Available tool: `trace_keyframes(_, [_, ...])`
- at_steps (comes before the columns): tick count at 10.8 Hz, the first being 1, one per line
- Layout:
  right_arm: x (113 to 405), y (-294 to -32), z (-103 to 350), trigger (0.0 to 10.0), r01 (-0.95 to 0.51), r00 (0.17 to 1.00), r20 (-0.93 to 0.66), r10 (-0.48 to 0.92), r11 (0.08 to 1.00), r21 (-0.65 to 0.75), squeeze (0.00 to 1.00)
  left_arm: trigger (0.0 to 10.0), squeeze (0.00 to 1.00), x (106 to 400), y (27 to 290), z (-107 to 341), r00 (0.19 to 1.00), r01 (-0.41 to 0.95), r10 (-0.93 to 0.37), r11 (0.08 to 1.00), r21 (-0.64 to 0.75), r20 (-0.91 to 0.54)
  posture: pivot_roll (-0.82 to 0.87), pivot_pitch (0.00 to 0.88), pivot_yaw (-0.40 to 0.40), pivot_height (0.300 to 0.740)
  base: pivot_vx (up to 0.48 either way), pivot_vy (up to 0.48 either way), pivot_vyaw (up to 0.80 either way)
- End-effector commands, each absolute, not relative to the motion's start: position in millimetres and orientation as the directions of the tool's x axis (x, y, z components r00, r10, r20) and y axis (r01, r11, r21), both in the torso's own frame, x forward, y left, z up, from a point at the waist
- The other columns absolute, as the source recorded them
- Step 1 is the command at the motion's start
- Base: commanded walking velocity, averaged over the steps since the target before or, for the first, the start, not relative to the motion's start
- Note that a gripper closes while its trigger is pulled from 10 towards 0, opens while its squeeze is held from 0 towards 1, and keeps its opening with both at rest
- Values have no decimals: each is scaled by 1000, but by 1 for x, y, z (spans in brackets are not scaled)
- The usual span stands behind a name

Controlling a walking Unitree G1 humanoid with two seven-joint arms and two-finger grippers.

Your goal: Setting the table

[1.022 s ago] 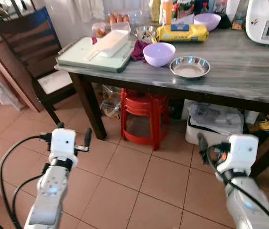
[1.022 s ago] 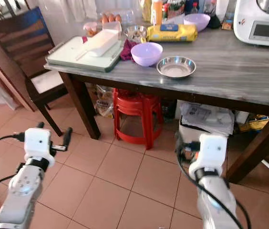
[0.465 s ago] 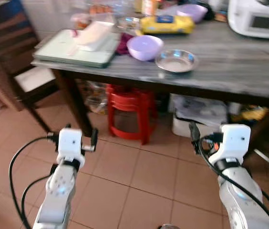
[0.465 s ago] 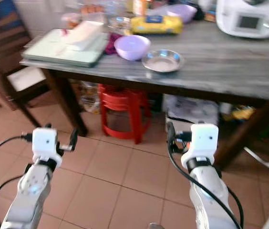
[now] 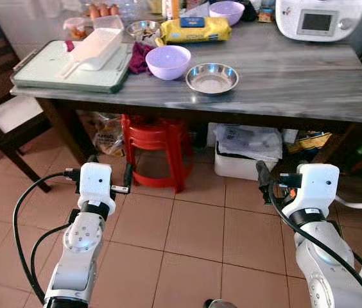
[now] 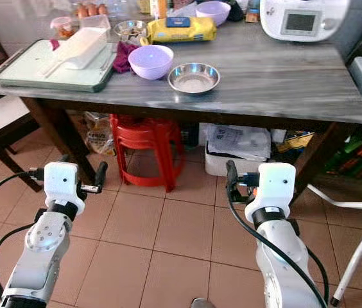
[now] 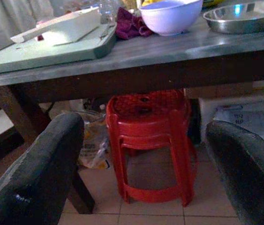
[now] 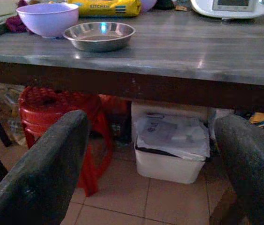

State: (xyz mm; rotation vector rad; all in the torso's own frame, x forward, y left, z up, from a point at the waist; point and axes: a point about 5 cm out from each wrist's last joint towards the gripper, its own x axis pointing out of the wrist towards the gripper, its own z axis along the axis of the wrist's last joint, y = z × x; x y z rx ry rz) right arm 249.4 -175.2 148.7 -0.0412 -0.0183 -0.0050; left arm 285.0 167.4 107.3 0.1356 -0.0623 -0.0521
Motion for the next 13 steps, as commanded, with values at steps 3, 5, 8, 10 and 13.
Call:
trace_keyframes(3, [250, -177, 148, 10000, 23, 1000, 1, -23, 999, -36, 0, 10000, 0, 287, 168, 106, 999, 23, -29, 991, 129, 39, -200, 142, 62, 740, 0, 0, -781])
trace_keyframes(5, [252, -180, 149, 10000, 38, 999, 0, -38, 999, -24, 0, 10000, 0, 287, 167, 106, 999, 28, -33, 991, 132, 36, -199, 144, 60, 740, 0, 0, -781])
trace_keyframes(8, [252, -180, 148, 10000, 51, 999, -9, -51, 999, -15, 0, 10000, 0, 289, 164, 106, 999, 25, -28, 992, 123, 24, -203, 147, 63, 740, 0, 0, -781])
trace_keyframes(10, [252, -181, 147, 10000, 53, 999, -12, -53, 999, -6, 0, 10000, 0, 289, 164, 106, 999, 26, -28, 992, 126, 17, -203, 150, 65, 740, 0, 0, -781])
trace_keyframes(13, [253, -180, 147, 10000, 54, 998, -12, -54, 999, 4, 0, 10000, 0, 290, 164, 106, 1000, 25, -27, 991, 130, 9, -200, 150, 66, 740, 0, 0, -138])
